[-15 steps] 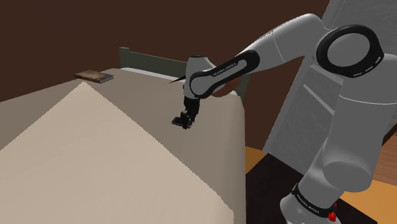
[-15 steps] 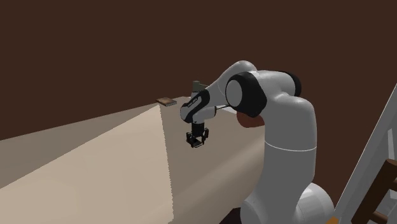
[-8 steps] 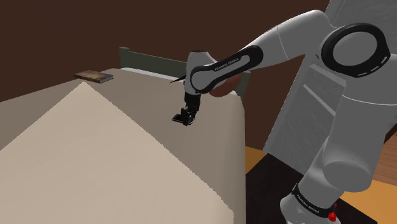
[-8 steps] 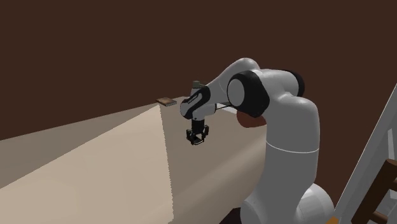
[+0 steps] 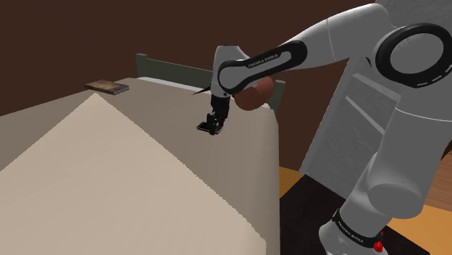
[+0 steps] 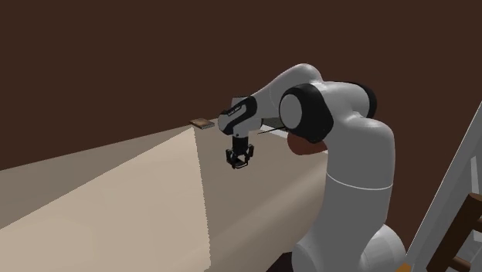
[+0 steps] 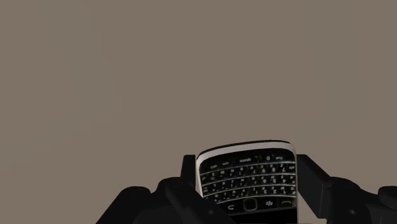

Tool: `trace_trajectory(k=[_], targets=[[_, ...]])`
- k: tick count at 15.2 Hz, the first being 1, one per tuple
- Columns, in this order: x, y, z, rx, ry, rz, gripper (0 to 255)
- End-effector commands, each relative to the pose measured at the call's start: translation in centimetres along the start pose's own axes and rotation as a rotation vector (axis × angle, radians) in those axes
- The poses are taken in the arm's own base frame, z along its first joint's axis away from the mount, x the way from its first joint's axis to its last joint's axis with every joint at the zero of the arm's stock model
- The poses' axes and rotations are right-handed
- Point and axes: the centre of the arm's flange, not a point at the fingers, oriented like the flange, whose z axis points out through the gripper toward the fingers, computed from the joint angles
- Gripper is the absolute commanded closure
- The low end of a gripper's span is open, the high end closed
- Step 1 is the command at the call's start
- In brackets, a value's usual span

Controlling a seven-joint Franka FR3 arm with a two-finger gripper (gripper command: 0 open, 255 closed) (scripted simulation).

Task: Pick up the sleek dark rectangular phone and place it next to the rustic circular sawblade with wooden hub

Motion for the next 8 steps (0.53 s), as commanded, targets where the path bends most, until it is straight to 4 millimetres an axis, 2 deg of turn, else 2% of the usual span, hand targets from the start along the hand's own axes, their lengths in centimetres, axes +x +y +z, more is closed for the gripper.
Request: trace_trajectory(k=[1, 8], targets=[[0.1, 0.0, -1.0, 0.0, 0.0, 0.0, 255], [0.1, -0.1, -4.7, 0.0, 0.0, 0.0, 255]])
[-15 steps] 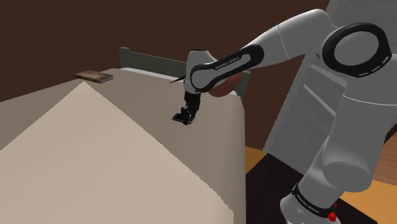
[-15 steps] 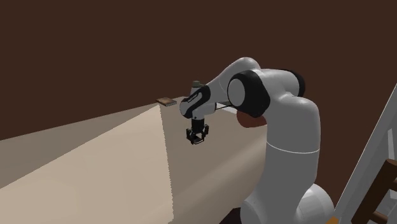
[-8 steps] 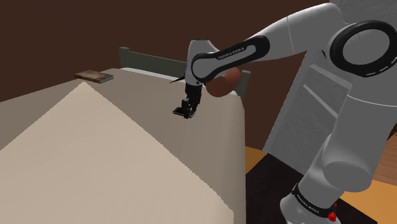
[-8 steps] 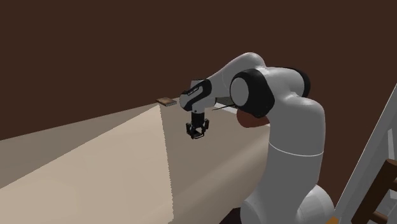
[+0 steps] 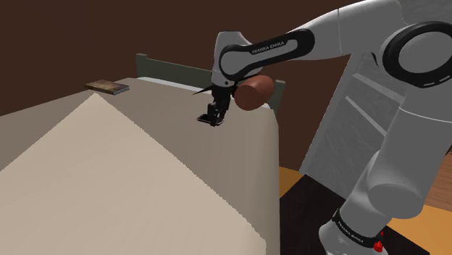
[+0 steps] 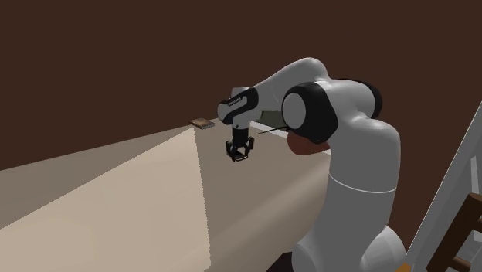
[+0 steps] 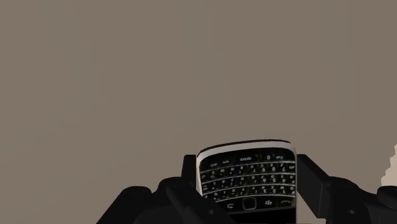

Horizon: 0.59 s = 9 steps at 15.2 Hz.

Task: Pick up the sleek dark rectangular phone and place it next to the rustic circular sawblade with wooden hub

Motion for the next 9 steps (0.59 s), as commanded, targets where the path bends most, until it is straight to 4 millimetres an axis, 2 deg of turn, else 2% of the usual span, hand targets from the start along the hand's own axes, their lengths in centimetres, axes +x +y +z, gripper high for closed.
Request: trace_trajectory(k=[1, 9], targets=[[0.0, -0.1, -1.1, 0.0, 0.0, 0.0, 255], [0.1, -0.1, -5.3, 0.0, 0.0, 0.0, 255]])
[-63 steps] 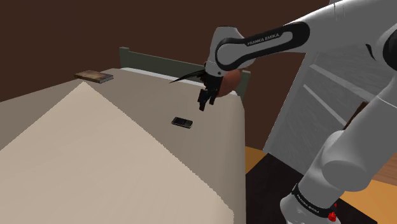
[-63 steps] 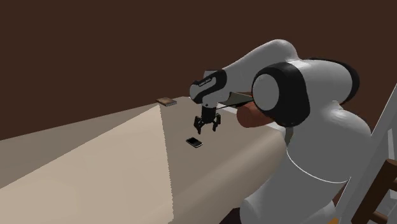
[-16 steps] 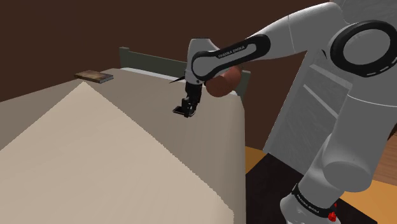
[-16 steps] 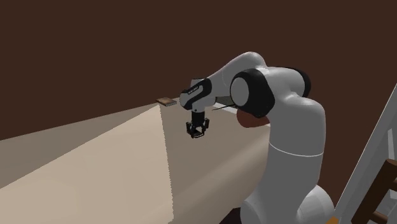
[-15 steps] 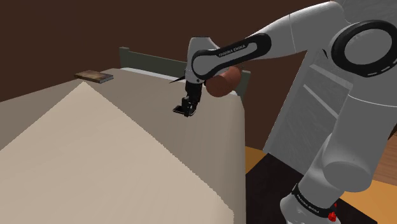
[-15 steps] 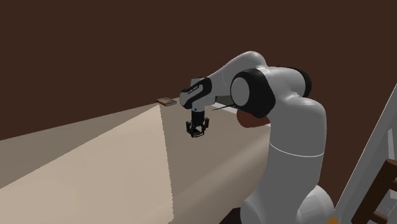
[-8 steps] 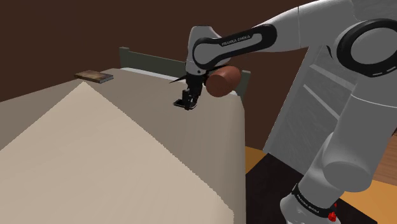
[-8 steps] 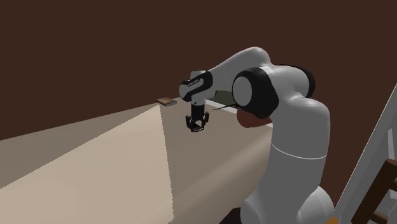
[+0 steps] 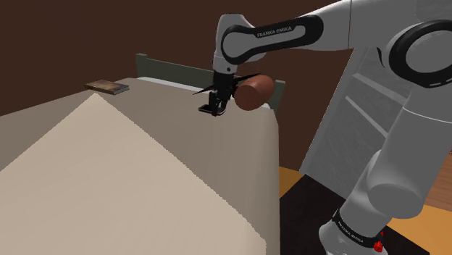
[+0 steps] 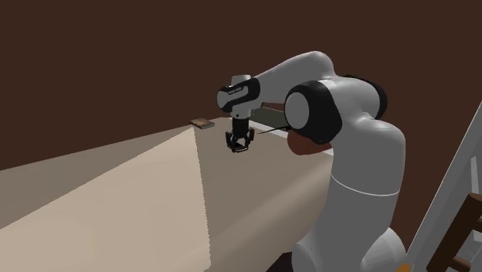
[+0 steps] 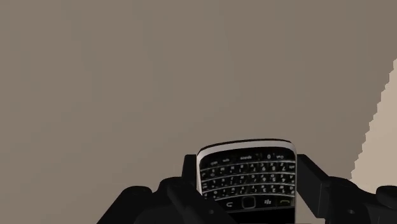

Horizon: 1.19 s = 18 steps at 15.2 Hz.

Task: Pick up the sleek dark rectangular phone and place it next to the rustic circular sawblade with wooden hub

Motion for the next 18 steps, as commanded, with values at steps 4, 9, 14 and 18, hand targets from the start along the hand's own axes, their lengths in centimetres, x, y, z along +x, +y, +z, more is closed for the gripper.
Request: trace_trajectory(k=[4, 9, 14, 18], targets=[[0.2, -0.1, -2.7, 0.0, 0.0, 0.0, 255], [0.2, -0.1, -5.3, 0.0, 0.0, 0.0, 255], [0.2, -0.2, -8.0, 0.0, 0.0, 0.0, 255], [0.2, -0.2, -10.1, 0.0, 0.0, 0.0, 255]])
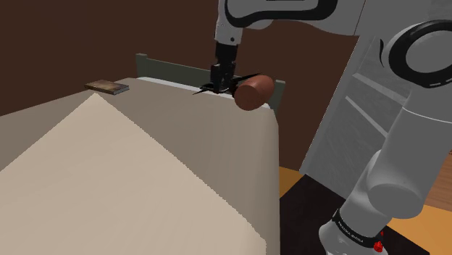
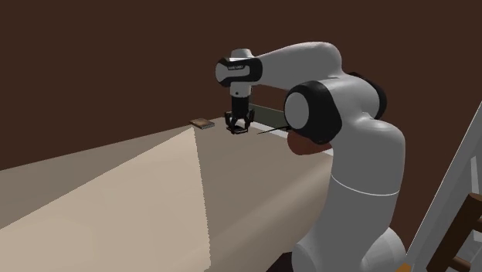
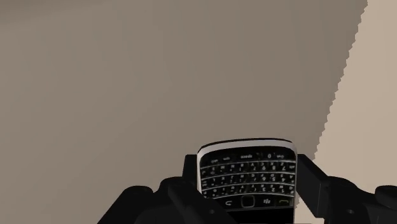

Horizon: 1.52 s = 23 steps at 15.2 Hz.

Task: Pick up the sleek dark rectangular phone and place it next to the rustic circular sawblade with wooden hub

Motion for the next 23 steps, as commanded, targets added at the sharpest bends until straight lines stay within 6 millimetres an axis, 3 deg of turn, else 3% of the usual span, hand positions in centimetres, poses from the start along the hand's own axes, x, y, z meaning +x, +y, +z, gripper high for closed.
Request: trace_trajectory(k=[1, 7, 23], targets=[[0.0, 0.0, -1.2, 0.0, 0.0, 0.0, 255], [0.0, 0.0, -4.3, 0.0, 0.0, 0.0, 255], [-4.6, 20.6, -4.6, 0.0, 0.0, 0.0, 255]])
